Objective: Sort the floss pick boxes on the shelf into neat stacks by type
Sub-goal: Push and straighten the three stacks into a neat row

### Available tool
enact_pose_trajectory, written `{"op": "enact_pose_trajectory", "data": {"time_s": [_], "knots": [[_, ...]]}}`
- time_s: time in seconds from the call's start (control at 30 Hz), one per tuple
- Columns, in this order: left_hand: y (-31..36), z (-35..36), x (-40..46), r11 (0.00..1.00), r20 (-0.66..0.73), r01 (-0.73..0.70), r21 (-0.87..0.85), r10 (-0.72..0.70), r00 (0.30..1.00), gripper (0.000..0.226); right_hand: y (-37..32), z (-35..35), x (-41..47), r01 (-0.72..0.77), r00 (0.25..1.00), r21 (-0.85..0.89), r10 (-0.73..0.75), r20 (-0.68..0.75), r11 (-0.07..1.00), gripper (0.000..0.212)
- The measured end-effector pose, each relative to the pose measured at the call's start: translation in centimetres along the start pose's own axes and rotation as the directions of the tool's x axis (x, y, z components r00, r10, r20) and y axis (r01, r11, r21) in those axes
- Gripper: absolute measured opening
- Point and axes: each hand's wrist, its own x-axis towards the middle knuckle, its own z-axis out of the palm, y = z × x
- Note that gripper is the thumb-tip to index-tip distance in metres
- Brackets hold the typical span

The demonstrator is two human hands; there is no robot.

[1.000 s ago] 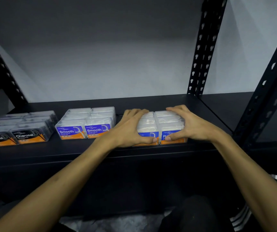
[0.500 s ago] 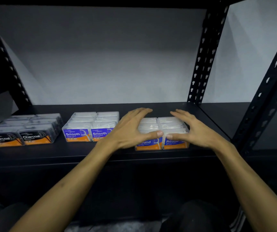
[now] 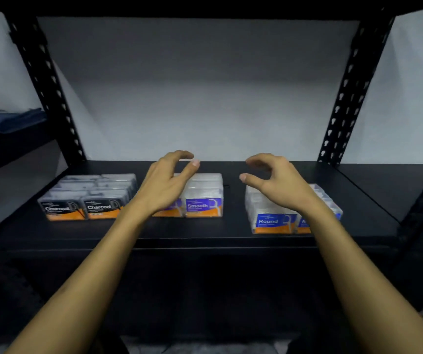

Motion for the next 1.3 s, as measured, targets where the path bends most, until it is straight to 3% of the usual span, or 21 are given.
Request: {"op": "enact_pose_trajectory", "data": {"time_s": [0.2,0.43,0.63,0.83,1.03,1.3], "knots": [[-3.6,-2.1,0.5,0.992,-0.033,0.128,0.001,-0.128,0.991,0.046,-5.1,6.3,2.3,-0.109,0.993,0.002,0.109,-0.053,0.994,0.054],[-6.1,-0.3,0.0,0.949,-0.047,0.285,-0.138,-0.293,0.955,0.059,-5.3,11.3,2.3,-0.296,0.933,0.175,0.324,-0.158,0.939,0.055],[-7.7,1.1,-0.7,0.895,-0.013,0.352,-0.275,-0.370,0.929,0.050,-4.5,13.1,1.7,-0.270,0.933,0.407,0.341,-0.112,0.873,0.050],[-7.9,2.2,-1.1,0.802,-0.062,0.365,-0.473,-0.443,0.894,0.049,-3.6,13.5,1.6,-0.303,0.886,0.637,0.455,-0.085,0.709,0.051],[-7.6,2.5,-1.5,0.766,-0.087,0.351,-0.539,-0.466,0.881,0.054,-3.3,13.8,1.6,-0.301,0.895,0.655,0.443,-0.058,0.693,0.059],[-7.8,2.7,-1.5,0.790,-0.124,0.366,-0.492,-0.479,0.869,0.052,-2.3,14.3,1.7,-0.288,0.913,0.624,0.405,-0.049,0.727,0.061]]}}
